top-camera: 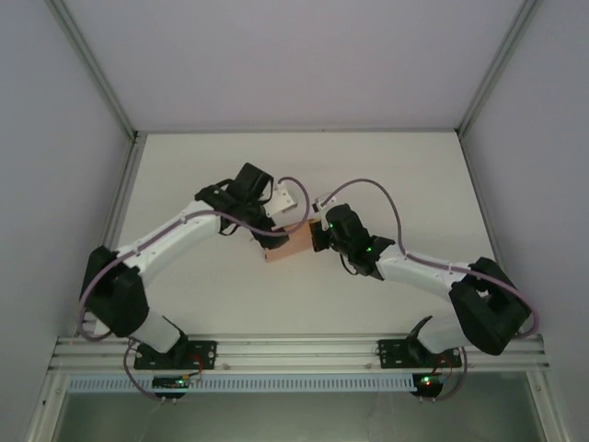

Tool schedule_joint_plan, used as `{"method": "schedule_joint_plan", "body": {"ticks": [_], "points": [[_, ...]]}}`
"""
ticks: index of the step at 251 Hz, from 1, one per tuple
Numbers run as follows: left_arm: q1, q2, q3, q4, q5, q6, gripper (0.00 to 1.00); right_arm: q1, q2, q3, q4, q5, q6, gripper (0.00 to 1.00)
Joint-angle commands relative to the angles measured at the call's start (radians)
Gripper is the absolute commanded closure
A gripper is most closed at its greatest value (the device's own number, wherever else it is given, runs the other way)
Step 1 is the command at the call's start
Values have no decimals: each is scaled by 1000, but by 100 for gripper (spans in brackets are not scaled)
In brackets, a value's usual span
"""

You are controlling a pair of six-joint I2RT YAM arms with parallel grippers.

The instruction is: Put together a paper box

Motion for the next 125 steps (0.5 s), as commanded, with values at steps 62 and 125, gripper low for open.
{"method": "schedule_joint_plan", "body": {"ticks": [62, 125], "points": [[-14, -184, -187, 5, -139, -270, 43, 22, 43, 83, -303, 28, 88, 100], [-12, -121, -166, 16, -170, -231, 57, 23, 59, 95, -319, -7, 93, 100]]}}
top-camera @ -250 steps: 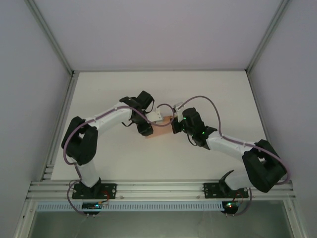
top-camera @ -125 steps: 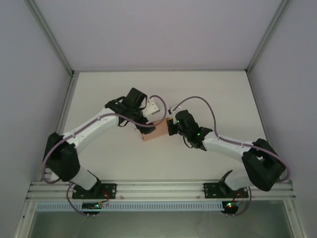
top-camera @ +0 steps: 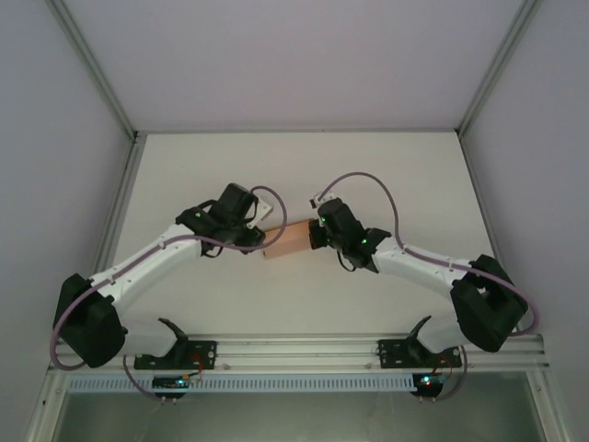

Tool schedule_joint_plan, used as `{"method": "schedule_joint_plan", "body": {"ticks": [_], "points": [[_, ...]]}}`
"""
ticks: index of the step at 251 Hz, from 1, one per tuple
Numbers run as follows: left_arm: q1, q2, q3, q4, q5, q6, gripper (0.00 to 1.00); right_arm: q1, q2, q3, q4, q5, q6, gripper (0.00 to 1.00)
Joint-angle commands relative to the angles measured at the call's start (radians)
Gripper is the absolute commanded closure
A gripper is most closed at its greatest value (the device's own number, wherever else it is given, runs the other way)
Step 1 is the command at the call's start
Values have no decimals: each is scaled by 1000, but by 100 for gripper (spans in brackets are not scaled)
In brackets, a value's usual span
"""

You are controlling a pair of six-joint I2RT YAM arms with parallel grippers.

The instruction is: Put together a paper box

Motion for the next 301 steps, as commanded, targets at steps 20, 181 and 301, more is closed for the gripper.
{"method": "schedule_joint_plan", "body": {"ticks": [20, 181, 301], "points": [[-8, 49, 35, 6, -24, 1, 63, 9, 40, -2, -154, -35, 23, 100], [-17, 206, 195, -101, 184, -508, 100, 53, 73, 46, -234, 18, 120, 100], [44, 274, 172, -122, 236, -632, 100, 98, 97, 50, -251, 81, 163, 100]]}}
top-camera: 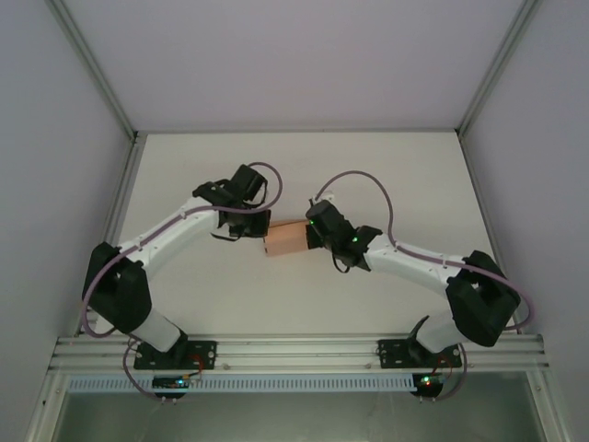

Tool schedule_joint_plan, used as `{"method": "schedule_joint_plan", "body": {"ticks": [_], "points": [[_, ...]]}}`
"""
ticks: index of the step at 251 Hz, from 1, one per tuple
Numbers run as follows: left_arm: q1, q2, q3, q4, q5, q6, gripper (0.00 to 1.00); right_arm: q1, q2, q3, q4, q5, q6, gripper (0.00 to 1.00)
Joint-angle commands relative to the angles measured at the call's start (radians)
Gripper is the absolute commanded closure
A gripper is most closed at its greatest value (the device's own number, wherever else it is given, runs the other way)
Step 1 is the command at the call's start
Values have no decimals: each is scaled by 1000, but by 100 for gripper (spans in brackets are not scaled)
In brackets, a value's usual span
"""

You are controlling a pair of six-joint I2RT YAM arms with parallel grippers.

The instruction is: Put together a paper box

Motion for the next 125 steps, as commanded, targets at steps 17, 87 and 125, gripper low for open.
{"method": "schedule_joint_plan", "body": {"ticks": [17, 87, 125], "points": [[-19, 32, -94, 83, -22, -72, 100, 36, 53, -39, -91, -78, 30, 100], [-62, -52, -216, 109, -142, 39, 100, 41, 53, -61, -85, -53, -3, 100], [-81, -70, -201, 60, -209, 79, 100, 42, 50, -57, -94, -27, -16, 100]]}}
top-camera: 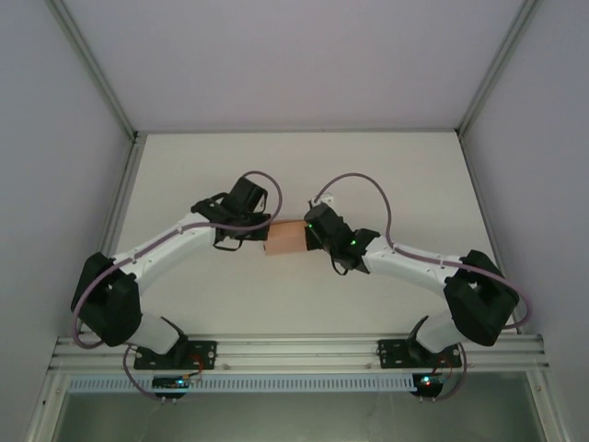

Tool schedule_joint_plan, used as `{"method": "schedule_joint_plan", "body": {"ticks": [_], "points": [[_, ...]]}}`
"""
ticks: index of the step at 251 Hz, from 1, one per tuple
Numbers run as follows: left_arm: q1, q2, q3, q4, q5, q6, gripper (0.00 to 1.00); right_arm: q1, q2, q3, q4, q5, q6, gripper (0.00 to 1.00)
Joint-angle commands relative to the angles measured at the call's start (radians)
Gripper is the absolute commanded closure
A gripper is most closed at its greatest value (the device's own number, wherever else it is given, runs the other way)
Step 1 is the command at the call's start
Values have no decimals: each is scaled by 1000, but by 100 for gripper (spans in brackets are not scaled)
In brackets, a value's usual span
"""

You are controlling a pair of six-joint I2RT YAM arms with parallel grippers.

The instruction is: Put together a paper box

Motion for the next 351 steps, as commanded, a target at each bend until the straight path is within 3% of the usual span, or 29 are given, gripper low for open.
{"method": "schedule_joint_plan", "body": {"ticks": [1, 65, 89, 127, 229, 299, 327, 351], "points": [[-20, 21, -37, -145, -43, 53, 100, 23, 45, -37, -128, -66, -18, 100], [-31, 36, 5, -199, -120, 95, 100, 23, 46, -33, -139, -66, -28, 100], [-33, 40, 13, -186, -76, 108, 100, 23, 46, -32, -141, -63, -30, 100], [-54, 56, 35, -195, -109, 101, 100, 22, 53, -33, -123, -63, -23, 100], [-126, 69, -49, -38, -65, -13, 100, 27, 71, -34, -83, -62, 7, 100], [-127, 43, -150, -1, -88, -69, 100, 31, 44, -97, -46, -73, 13, 100], [-126, 41, -150, -2, -100, -76, 100, 18, 0, -108, -42, -103, -9, 88], [-127, 42, -144, 2, -103, -66, 100, -10, -67, -82, -38, -148, -44, 66]]}}
